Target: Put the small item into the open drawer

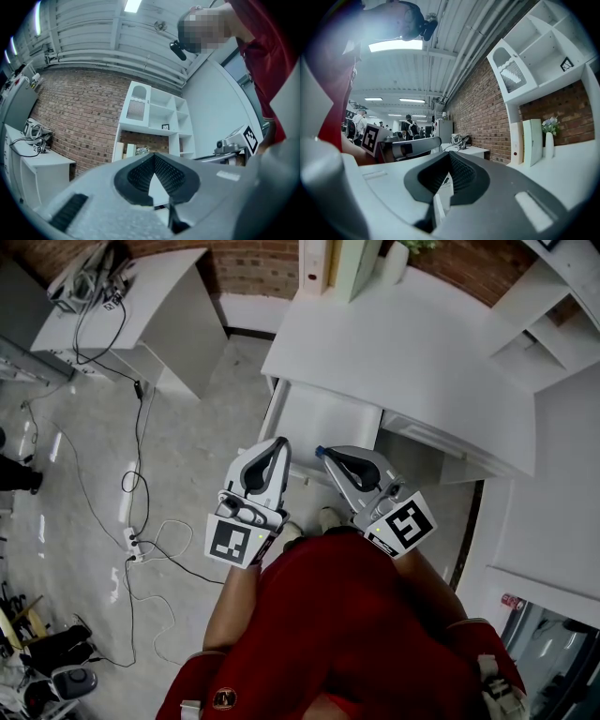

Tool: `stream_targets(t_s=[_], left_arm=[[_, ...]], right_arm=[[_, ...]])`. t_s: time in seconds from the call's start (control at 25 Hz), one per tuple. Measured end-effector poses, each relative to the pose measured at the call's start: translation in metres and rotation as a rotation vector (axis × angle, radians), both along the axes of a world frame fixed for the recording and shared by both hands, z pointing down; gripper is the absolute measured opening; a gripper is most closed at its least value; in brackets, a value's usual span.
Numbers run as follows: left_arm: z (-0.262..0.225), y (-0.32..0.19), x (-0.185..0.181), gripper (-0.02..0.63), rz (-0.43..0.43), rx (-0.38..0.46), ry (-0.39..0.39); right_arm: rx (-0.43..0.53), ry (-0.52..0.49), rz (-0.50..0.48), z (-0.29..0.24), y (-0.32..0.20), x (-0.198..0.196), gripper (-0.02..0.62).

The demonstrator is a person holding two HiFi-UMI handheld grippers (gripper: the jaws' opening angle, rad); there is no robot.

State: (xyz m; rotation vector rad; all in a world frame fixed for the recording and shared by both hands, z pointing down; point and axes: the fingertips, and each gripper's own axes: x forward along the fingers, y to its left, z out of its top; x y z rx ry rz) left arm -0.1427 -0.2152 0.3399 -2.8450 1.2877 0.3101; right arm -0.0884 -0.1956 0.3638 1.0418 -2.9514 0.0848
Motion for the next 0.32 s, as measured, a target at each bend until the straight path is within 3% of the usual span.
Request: stream_targets(t_s=[0.32], left_arm=[[0.0031, -0.0031, -0.0092, 0.000, 0.013, -0.005, 0.005]], right_arm=[[-0.006, 0.012, 0.024, 0.0041, -0.0025, -0.0044, 0.011]])
